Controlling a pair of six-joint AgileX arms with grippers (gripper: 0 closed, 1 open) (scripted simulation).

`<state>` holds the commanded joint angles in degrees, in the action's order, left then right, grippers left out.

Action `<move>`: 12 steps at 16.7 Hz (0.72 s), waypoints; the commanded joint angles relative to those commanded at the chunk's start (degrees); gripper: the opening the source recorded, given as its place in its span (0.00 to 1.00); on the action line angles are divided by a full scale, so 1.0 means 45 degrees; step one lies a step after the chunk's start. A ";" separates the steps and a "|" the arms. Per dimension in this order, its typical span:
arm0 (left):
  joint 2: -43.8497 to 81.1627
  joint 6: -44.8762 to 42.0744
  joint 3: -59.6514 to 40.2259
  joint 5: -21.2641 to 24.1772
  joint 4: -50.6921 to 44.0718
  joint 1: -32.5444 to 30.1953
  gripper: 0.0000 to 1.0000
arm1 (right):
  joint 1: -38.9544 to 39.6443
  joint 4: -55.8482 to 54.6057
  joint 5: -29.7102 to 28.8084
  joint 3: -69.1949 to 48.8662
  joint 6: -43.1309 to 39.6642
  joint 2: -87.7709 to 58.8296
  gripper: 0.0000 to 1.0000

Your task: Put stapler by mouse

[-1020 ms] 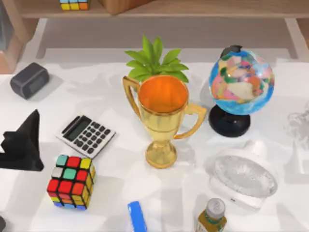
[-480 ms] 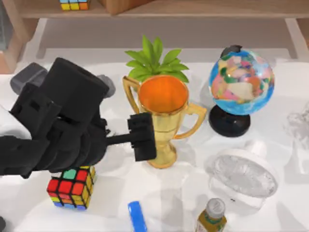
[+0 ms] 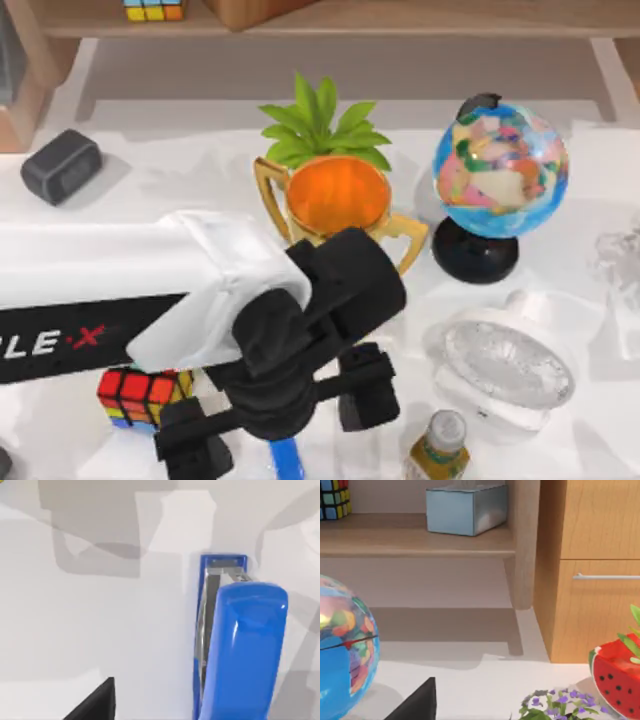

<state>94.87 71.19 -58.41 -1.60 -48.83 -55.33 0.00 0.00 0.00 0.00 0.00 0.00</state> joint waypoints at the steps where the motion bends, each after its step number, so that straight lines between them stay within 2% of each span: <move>1: 0.0369 0.0328 -0.0147 0.0094 -0.0326 -0.0255 1.00 | 0.0000 0.0000 0.0000 0.0000 0.0000 0.0000 1.00; 8: 0.0674 0.0607 -0.0220 0.0178 -0.0575 -0.0441 1.00 | 0.0000 0.0000 0.0000 0.0000 0.0000 0.0000 1.00; 12: 0.0601 0.0832 0.0785 0.0161 0.0245 -0.0664 1.00 | 0.0000 0.0000 0.0000 0.0000 0.0000 0.0000 1.00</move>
<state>97.57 74.93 -54.88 -0.87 -47.73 -58.32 0.00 0.00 0.00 0.00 0.00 0.00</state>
